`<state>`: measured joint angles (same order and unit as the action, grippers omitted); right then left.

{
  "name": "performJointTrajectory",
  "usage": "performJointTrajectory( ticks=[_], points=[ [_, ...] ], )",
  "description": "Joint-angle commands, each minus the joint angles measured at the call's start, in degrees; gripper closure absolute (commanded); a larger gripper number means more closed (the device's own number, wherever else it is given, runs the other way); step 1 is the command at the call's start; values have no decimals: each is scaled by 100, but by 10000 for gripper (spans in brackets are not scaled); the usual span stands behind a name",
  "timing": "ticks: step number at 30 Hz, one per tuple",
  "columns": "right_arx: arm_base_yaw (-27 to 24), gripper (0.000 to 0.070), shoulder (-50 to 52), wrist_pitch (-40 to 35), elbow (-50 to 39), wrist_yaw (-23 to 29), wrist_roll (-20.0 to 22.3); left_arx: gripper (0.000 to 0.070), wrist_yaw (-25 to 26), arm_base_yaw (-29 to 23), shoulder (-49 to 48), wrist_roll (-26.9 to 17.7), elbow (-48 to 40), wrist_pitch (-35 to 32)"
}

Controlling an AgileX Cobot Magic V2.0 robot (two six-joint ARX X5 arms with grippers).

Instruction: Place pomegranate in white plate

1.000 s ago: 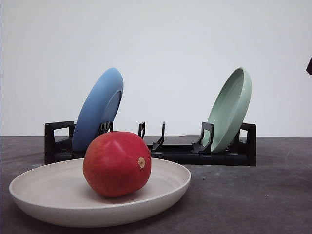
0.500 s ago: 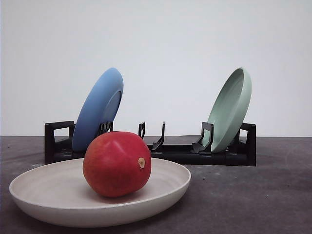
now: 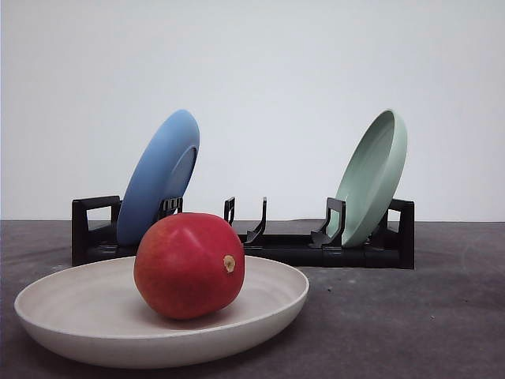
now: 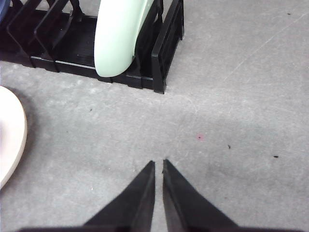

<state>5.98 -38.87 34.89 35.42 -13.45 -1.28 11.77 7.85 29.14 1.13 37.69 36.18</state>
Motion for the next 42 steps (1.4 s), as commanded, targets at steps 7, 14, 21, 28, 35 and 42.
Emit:
performJointTrajectory(
  ticks=[7,14,21,28,35,42],
  points=[
    [13,678,-33,-62,15,-2,57,696,-14,-225,-684,-10,-1063,-1071],
    [13,678,-33,-61,15,-2,57,696,-26,-547,-1802,0,-2490,-1974],
    [13,678,-33,-61,15,-2,57,696,-621,-726,-2612,261,-3369,-2254],
    [15,678,-32,-62,15,-1,58,696,-1217,-739,-2899,397,-3704,-2722],
    [15,678,-33,-63,15,-2,57,696,-1217,-736,-2900,400,-3702,-2691],
    [15,678,-33,-61,15,-2,57,696,-1218,-736,-2898,400,-3700,-2697]
  ],
)
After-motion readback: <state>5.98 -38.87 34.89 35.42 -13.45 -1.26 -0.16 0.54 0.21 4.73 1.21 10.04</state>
